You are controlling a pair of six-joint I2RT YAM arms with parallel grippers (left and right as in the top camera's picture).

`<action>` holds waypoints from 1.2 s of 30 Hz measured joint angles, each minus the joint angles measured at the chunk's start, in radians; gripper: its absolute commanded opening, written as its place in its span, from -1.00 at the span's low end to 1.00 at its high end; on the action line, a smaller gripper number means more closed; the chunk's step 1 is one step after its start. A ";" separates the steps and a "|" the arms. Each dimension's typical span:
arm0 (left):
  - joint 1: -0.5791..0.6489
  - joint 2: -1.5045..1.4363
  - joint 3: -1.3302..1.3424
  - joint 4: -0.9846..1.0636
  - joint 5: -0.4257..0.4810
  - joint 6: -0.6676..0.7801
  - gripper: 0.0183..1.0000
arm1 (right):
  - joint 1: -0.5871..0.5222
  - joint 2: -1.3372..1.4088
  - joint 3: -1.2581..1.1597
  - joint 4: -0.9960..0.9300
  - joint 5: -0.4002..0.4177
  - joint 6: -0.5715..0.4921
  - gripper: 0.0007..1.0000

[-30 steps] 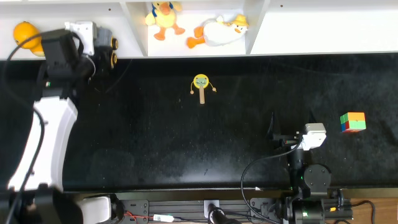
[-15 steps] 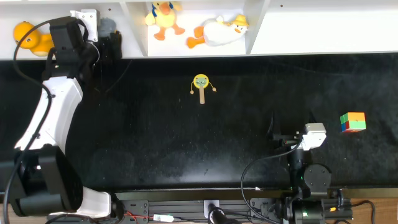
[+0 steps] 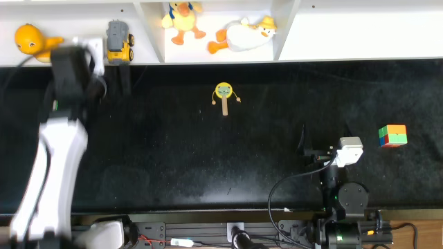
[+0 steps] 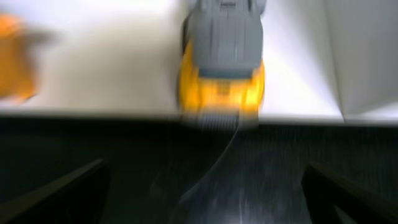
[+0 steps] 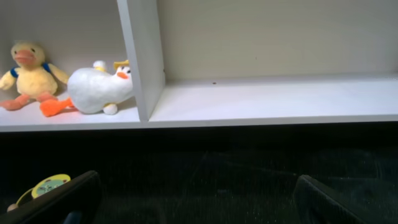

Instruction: Store Toys

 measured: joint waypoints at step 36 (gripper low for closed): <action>-0.035 -1.314 -0.985 0.333 -0.034 0.087 1.00 | 0.000 0.000 0.000 0.001 0.000 0.000 0.99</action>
